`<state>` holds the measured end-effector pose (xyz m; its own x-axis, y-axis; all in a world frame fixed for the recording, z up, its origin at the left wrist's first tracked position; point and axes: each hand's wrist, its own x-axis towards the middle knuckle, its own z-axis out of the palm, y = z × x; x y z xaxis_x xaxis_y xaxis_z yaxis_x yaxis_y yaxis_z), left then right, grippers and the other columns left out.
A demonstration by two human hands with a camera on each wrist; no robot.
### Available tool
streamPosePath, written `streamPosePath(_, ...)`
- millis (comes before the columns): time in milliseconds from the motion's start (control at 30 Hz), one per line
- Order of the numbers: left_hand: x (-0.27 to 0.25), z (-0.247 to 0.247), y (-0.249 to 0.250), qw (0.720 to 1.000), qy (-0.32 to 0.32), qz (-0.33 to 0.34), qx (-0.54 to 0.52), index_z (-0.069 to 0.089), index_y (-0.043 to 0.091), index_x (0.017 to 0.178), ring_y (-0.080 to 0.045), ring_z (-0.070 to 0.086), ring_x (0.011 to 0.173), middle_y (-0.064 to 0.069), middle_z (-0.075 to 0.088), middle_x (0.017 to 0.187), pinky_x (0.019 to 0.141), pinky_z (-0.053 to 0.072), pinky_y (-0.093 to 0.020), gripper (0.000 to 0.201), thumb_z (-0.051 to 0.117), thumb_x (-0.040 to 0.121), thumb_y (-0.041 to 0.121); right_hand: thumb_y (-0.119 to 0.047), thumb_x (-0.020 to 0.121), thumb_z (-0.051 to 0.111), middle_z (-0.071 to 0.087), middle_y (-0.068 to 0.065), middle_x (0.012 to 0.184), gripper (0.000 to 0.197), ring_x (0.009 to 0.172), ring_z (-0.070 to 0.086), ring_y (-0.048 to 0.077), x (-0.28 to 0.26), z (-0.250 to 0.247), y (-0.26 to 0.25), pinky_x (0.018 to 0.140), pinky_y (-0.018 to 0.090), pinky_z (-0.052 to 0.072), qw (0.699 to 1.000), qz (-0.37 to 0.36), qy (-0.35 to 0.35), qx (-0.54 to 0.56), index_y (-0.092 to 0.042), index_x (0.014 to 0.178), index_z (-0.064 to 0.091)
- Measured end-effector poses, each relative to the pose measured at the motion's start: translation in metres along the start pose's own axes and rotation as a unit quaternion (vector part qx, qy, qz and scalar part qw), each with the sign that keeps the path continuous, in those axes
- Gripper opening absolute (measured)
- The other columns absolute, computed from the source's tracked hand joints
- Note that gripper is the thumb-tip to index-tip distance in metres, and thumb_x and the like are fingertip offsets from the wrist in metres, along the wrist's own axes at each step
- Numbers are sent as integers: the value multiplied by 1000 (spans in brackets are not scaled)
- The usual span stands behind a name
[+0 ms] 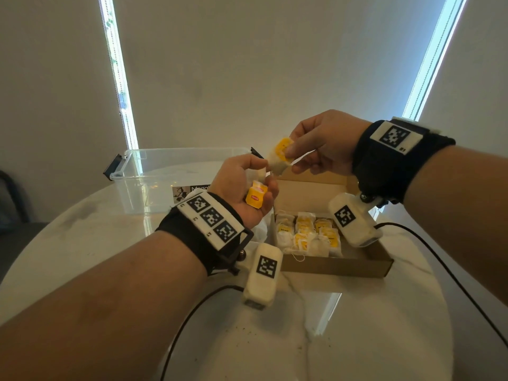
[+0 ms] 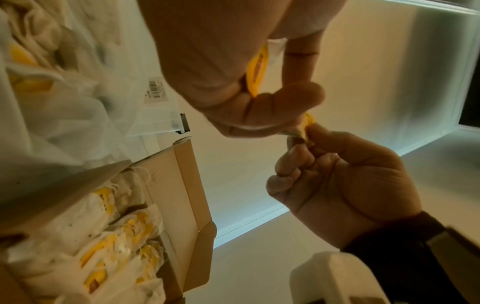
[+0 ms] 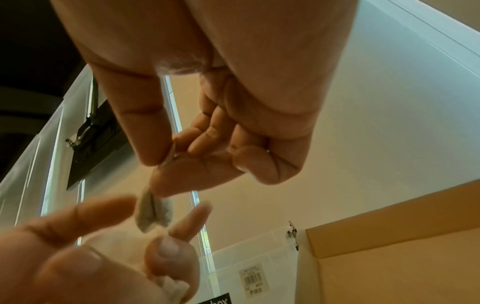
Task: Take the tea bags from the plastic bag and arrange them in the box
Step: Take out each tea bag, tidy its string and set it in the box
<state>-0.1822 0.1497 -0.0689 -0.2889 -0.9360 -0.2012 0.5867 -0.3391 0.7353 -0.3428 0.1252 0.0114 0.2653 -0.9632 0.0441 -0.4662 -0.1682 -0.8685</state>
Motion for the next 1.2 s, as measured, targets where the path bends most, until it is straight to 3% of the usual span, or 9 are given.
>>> streamPosePath(100, 0, 4, -3, 996, -24, 7, 83, 56, 15, 105, -6, 49, 49, 1, 50, 71, 34, 39, -15, 28, 68, 83, 27, -4, 81, 78, 77, 8, 81, 19, 64, 73, 17, 0, 0, 0, 63, 29, 48, 999, -3, -2, -53, -6, 98, 70)
streamPosePath(200, 5, 10, -10, 987, 36, 35, 151, 57, 16, 110, -3, 44, 45, 3, 47, 67, 35, 38, -14, 22, 67, 93, 24, -7, 80, 81, 78, 4, 80, 23, 64, 73, 13, 0, 0, 2, 61, 27, 49, 995, 2, 6, -98, -10, 101, 72)
streamPosePath(367, 11, 13, -20, 976, 72, 56, 199, 59, 15, 114, -3, 44, 44, 3, 50, 69, 36, 36, -14, 30, 73, 89, 26, -10, 79, 83, 79, 5, 84, 29, 68, 75, 17, 1, -6, 9, 65, 30, 51, 993, 17, 10, -117, -14, 105, 71)
streamPosePath(567, 16, 23, -34, 959, 60, 68, 270, 64, 12, 111, -3, 44, 43, 3, 52, 65, 35, 35, -16, 29, 70, 91, 32, -22, 86, 78, 78, -1, 81, 11, 67, 73, 9, -5, -18, 25, 71, 29, 54, 987, 10, 6, -160, -19, 95, 74)
streamPosePath(667, 19, 26, -37, 957, 58, 80, 274, 63, 12, 112, -4, 46, 43, 2, 56, 67, 36, 36, -17, 29, 67, 92, 33, -18, 88, 75, 78, 2, 83, 11, 66, 74, 11, -7, -27, 34, 69, 28, 53, 990, 8, 3, -143, -16, 98, 73)
streamPosePath(900, 24, 26, -43, 935, 116, 162, 295, 69, 16, 103, -6, 60, 50, -4, 75, 83, 40, 41, -20, 30, 83, 79, 25, -1, 83, 76, 78, 7, 81, 16, 69, 75, 12, -19, -42, 42, 63, 22, 58, 995, -32, 11, -92, -7, 98, 74)
streamPosePath(1033, 25, 29, -46, 941, 109, 151, 283, 69, 14, 104, -7, 61, 50, -2, 75, 80, 42, 43, -21, 22, 77, 86, 25, -4, 83, 77, 78, 6, 83, 15, 71, 76, 13, -19, -46, 43, 69, 27, 58, 994, -32, 16, -103, -9, 97, 74)
streamPosePath(1200, 23, 26, -44, 949, 107, 116, 273, 65, 12, 109, -4, 54, 46, 0, 65, 74, 38, 39, -17, 21, 65, 95, 28, -9, 81, 80, 76, 3, 87, 24, 68, 75, 13, -14, -56, 58, 71, 30, 58, 981, 5, 50, -186, -21, 98, 69)
